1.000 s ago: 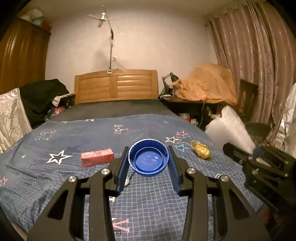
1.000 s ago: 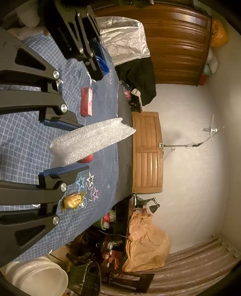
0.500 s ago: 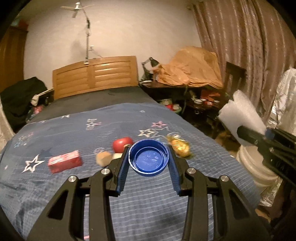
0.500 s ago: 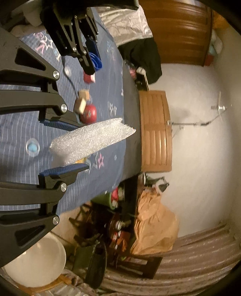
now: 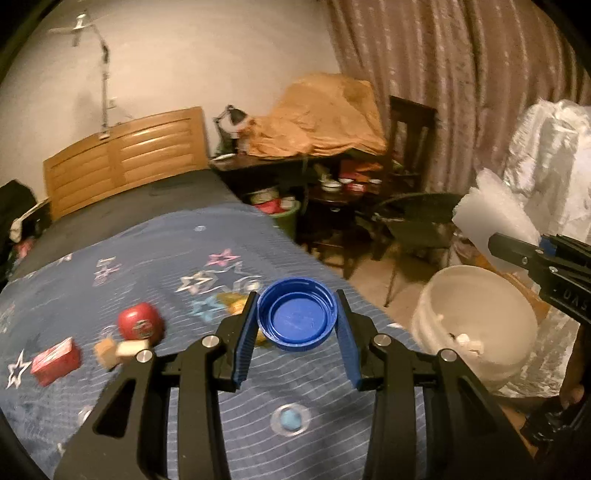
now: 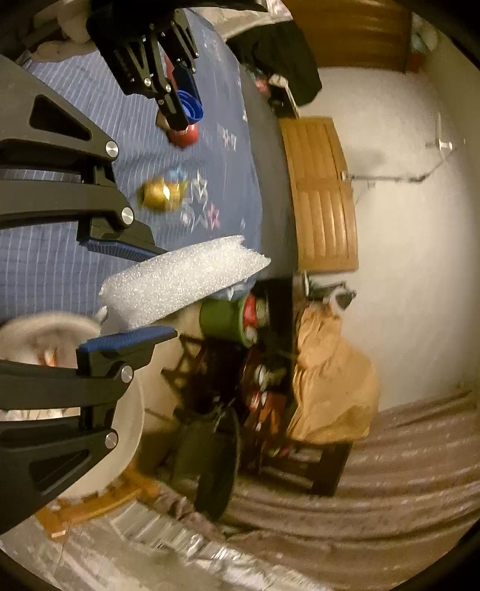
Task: Collect trash
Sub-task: 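Carry the blue cap and bubble wrap roll with both tools over the white bucket, then open both tools to drop the cap and bubble wrap into the bucket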
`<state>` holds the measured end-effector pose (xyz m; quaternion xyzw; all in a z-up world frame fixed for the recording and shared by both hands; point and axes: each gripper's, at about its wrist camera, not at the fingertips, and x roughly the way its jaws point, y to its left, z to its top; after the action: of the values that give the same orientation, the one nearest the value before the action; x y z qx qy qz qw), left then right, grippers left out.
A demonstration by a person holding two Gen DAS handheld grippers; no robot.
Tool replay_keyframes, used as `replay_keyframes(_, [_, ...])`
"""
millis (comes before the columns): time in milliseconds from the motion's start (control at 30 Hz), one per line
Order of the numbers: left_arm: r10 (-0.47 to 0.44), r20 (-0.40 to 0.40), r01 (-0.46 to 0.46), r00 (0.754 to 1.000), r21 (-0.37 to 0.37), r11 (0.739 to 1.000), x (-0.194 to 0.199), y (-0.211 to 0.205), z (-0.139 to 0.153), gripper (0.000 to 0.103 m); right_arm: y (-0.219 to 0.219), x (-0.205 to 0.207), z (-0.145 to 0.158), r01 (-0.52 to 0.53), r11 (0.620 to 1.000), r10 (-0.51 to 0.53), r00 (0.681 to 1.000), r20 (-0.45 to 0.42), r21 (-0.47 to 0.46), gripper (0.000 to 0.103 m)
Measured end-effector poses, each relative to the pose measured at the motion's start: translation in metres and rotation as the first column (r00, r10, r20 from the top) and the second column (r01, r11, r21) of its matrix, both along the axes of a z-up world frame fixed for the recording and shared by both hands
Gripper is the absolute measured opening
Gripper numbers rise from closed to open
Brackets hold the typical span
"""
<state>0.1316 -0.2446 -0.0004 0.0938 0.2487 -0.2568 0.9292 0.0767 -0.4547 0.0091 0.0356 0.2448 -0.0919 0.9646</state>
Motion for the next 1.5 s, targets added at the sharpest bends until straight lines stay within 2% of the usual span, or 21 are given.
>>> replay_keyframes(200, [-0.097, -0.038, 0.098, 0.995, 0.021, 0.995, 0.003, -0.068, -0.006, 0.038, -0.083, -0.012, -0.009, 0.083, 0.997, -0.082, 0.995, -0.057, 0.010, 0.036])
replay_keyframes(333, [-0.163, -0.074, 0.166, 0.984, 0.033, 0.986, 0.001, -0.105, -0.014, 0.038, -0.135, -0.012, -0.022, 0.115, 0.993, -0.110, 0.986, -0.124, 0.030, 0.036])
replay_keyframes(567, [-0.282, -0.188, 0.293, 0.941, 0.036, 0.955, 0.001, -0.169, -0.036, 0.038, -0.199, 0.006, -0.057, 0.144, 0.986, -0.119, 0.959, -0.258, 0.080, 0.036])
replay_keyframes(733, [-0.315, -0.282, 0.344, 0.906, 0.061, 0.937, 0.003, -0.205, -0.064, 0.038, -0.213, 0.017, -0.087, 0.167, 0.979, -0.121, 0.935, -0.333, 0.113, 0.036])
replay_keyframes(900, [-0.344, -0.358, 0.389, 0.868, 0.058, 0.920, 0.007, -0.222, -0.086, 0.038, -0.221, 0.018, -0.106, 0.175, 0.976, -0.116, 0.920, -0.373, 0.129, 0.036])
replay_keyframes(1133, [-0.350, -0.357, 0.396, 0.866, 0.064, 0.916, 0.008, -0.233, -0.093, 0.038, -0.217, 0.018, -0.120, 0.180, 0.973, -0.112, 0.916, -0.386, 0.144, 0.036])
replay_keyframes(1500, [-0.347, -0.353, 0.393, 0.869, 0.066, 0.917, 0.011, -0.231, -0.093, 0.038, -0.212, 0.020, -0.119, 0.174, 0.974, -0.108, 0.918, -0.383, 0.142, 0.036])
